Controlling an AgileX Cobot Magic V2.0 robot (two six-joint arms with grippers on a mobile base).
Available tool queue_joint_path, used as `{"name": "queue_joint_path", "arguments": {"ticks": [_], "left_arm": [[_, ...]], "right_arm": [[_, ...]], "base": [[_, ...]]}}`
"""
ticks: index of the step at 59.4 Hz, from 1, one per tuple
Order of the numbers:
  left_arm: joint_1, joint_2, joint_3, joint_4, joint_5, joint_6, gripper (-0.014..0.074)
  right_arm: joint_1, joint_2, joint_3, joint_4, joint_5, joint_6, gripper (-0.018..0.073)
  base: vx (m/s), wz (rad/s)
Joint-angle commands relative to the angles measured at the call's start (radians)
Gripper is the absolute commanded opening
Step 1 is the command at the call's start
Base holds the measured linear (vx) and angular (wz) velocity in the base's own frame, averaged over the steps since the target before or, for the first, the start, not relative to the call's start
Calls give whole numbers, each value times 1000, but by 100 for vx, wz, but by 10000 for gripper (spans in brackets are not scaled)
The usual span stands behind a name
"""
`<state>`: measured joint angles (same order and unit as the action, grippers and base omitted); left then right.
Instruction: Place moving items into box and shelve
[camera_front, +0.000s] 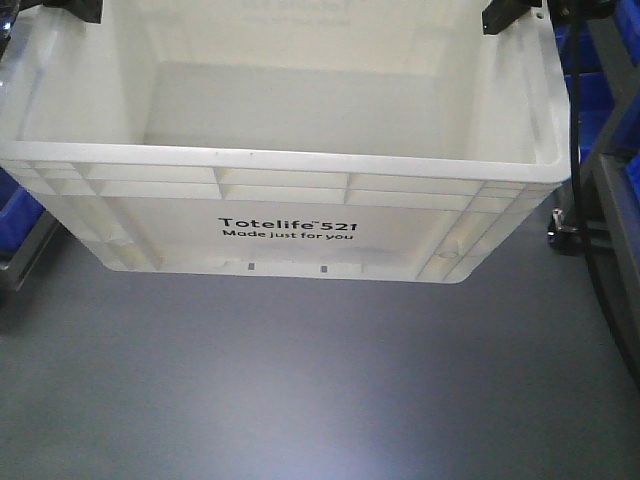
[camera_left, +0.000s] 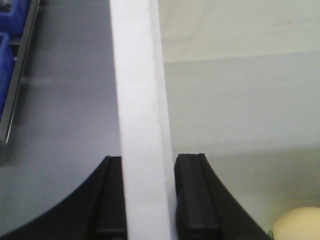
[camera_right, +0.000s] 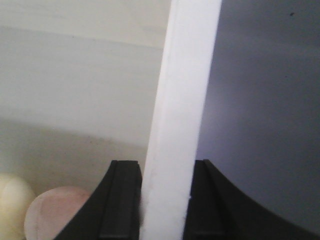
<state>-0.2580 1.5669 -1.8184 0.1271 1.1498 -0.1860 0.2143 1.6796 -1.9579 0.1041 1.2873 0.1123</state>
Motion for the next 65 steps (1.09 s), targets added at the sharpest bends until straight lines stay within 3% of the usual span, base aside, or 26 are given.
{"name": "queue_joint_path", "arguments": {"ticks": [1, 30, 65], "left_arm": [[8, -58, -36, 88, -102, 2, 1], [8, -58, -36, 88, -103, 2, 1], [8, -58, -36, 86, -103, 2, 2]], "right_arm": [[-15, -67, -40, -45, -5, -17, -5], [-15, -67, -40, -45, -4, -17, -5], [-15, -67, -40, -45, -4, -17, -5]], "base": [[55, -61], [59, -47], [69, -10]]}}
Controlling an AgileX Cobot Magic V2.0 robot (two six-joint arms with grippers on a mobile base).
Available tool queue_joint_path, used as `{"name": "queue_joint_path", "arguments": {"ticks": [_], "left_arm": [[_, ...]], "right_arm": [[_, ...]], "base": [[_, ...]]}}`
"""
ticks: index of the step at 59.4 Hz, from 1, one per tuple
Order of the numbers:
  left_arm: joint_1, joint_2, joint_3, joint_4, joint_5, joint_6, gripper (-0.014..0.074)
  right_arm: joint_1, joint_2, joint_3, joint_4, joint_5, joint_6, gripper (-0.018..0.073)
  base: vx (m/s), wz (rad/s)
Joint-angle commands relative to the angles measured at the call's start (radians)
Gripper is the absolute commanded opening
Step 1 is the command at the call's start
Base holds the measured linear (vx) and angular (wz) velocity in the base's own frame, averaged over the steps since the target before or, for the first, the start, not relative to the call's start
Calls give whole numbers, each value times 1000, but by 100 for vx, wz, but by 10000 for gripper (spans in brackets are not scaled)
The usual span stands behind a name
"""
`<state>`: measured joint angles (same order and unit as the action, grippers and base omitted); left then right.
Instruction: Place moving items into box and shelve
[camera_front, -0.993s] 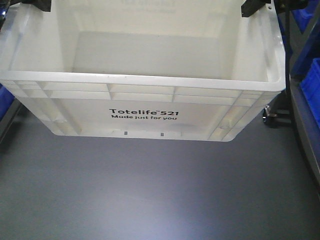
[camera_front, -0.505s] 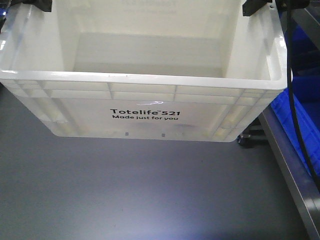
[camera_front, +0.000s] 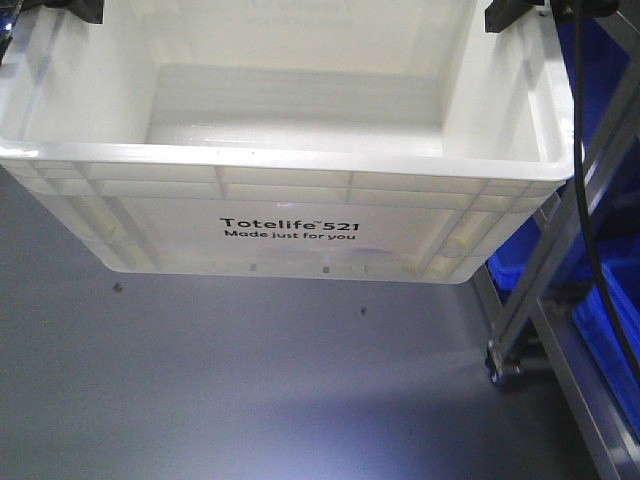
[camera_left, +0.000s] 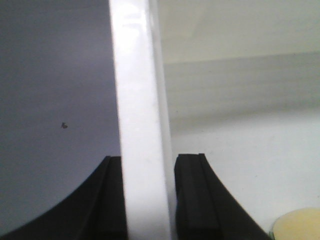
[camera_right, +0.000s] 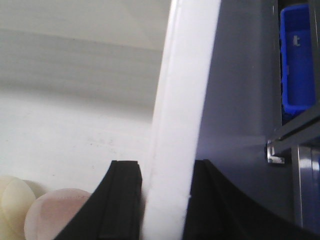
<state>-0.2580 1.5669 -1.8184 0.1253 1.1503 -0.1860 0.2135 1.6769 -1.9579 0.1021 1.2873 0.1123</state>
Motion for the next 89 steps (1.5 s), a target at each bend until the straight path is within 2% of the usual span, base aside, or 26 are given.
{"name": "queue_joint_path", "arguments": {"ticks": [1, 46, 89], "left_arm": [[8, -58, -36, 88, -103, 2, 2], [8, -57, -36, 88, -103, 2, 2], [8, -57, -36, 82, -103, 2, 2]], "right_arm": [[-14, -65, -40, -43, -4, -17, -5], [-14, -65, -40, -45, -5, -17, -5], [-14, -65, -40, -51, -5, -17, -5]], "base": [[71, -3], [71, 7], [55, 57]]}}
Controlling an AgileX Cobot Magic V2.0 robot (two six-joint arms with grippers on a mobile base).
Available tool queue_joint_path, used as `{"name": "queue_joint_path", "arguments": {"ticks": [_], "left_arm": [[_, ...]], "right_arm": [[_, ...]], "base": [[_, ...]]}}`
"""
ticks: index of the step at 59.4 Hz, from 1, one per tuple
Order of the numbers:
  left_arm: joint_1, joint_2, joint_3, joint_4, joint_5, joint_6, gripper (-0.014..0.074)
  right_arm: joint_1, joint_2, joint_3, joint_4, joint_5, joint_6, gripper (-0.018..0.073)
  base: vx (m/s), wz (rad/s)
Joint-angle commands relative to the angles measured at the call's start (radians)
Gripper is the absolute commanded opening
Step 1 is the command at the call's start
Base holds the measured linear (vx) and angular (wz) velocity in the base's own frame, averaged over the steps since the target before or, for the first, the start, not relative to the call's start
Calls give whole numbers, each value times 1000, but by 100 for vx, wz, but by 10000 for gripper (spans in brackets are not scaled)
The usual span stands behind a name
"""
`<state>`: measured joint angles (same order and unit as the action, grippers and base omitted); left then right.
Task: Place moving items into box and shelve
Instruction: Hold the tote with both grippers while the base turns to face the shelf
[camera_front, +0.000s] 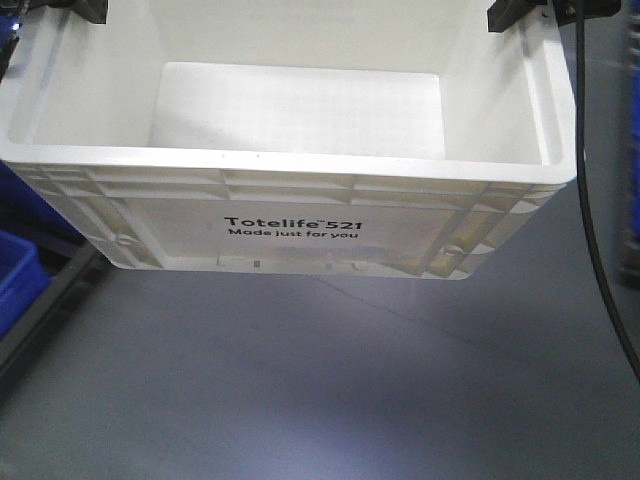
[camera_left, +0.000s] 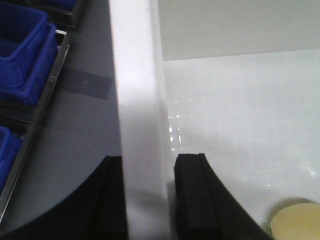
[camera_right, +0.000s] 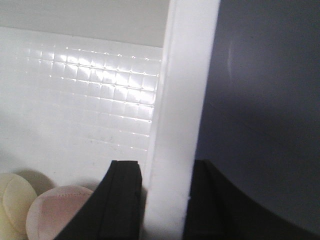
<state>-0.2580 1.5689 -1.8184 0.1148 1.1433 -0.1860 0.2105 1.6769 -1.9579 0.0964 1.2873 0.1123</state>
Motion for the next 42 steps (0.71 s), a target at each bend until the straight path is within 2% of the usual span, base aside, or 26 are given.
{"name": "queue_joint_path", "arguments": {"ticks": [1, 22, 42], "left_arm": [[8, -59, -36, 92, -97, 2, 2], [8, -59, -36, 92, -97, 2, 2], [8, -59, -36, 92, -97, 2, 2]], "right_arm": [[-11, -65, -40, -46, -5, -17, -5], [-11, -65, -40, -45, -5, -17, -5], [-11, -65, -40, -45, -5, -17, -5]], "base": [[45, 74], [39, 83], [26, 100]]}}
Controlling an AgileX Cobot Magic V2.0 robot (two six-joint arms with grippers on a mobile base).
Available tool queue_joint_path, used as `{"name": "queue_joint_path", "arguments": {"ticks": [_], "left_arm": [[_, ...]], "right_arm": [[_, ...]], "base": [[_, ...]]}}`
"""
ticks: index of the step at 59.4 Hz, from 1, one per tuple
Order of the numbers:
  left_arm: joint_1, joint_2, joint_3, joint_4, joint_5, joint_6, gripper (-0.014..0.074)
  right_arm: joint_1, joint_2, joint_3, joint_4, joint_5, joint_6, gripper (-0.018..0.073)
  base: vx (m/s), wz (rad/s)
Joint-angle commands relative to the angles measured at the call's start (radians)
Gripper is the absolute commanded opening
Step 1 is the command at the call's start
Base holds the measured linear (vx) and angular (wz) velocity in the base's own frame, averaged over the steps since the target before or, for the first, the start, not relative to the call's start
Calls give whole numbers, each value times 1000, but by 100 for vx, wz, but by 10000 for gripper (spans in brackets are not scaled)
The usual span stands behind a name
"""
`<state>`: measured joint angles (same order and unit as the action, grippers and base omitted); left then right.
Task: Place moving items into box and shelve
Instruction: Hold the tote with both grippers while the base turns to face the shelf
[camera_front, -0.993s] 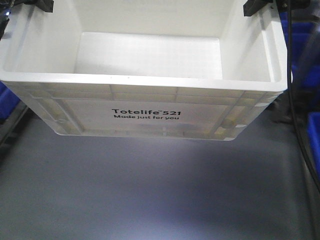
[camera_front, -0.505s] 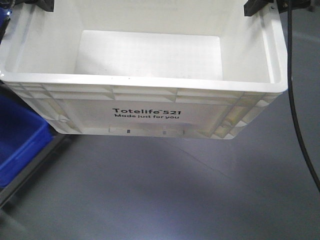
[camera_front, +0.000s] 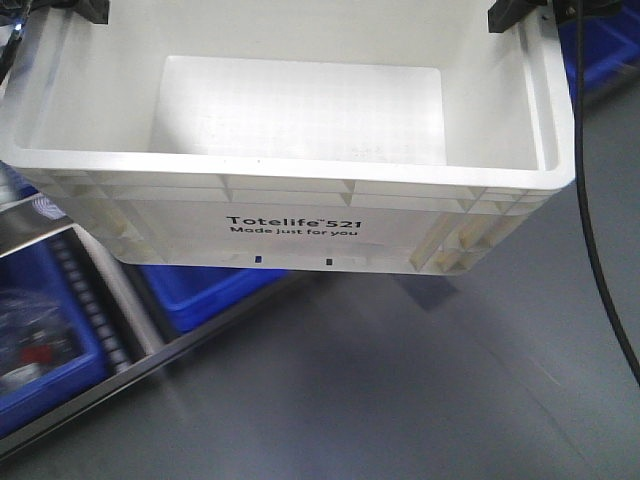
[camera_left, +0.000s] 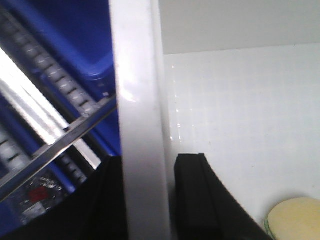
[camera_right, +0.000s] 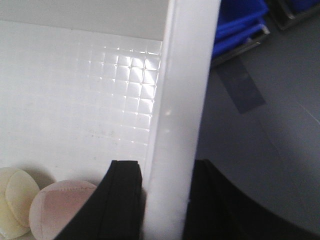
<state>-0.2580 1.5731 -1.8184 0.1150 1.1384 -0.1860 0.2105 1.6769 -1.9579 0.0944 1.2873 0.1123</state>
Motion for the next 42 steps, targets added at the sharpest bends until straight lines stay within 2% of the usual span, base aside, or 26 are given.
{"name": "queue_joint_path", "arguments": {"ticks": [1, 25, 42], "left_arm": [[8, -63, -36, 92, -92, 2, 2], [8, -63, -36, 92, -92, 2, 2], [8, -64, -36, 92, -91, 2, 2]], "right_arm": [[-11, -65, -40, -43, -5, -17, -5], [-11, -65, -40, -43, -5, -17, -5], [-11, -65, -40, -43, -5, -17, -5]], "base": [[19, 110], [12, 105], [5, 50]]}}
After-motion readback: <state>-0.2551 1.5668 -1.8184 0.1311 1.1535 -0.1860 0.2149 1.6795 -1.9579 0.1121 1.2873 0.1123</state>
